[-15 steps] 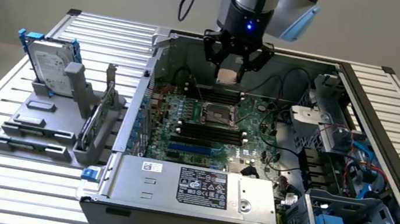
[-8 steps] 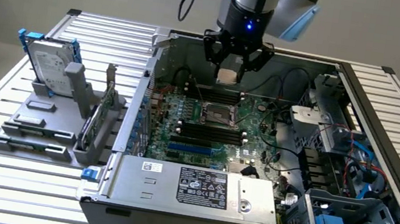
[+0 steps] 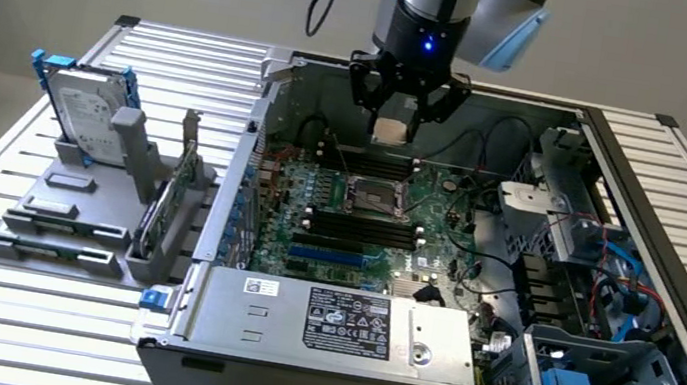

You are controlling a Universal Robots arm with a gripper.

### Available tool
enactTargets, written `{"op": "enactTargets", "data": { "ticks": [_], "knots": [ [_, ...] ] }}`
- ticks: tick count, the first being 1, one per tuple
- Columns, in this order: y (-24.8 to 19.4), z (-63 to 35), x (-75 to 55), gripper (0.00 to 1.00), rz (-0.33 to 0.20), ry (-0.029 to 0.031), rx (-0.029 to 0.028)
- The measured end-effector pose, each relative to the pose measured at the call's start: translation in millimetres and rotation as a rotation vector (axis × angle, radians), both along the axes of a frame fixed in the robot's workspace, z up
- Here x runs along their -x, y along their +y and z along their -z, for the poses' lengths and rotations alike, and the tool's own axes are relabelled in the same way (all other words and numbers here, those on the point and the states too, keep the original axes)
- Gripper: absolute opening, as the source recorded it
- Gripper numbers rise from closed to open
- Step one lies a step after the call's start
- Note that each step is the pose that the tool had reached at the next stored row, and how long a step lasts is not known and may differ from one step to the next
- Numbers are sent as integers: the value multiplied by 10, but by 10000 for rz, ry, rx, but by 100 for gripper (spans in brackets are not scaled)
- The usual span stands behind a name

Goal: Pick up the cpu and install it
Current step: 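Place the cpu into insertion slot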

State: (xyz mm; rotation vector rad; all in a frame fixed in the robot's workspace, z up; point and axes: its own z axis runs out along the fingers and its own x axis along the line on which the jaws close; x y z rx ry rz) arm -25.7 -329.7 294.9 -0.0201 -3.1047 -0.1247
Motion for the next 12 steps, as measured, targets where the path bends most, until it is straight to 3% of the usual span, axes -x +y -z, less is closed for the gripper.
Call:
{"op": "enactTargets", "data": {
  "ticks": [7, 12],
  "knots": [
    [0, 4, 2, 55, 72, -9, -1],
    [0, 34, 2, 55, 948, -11, 0]
  ]
}}
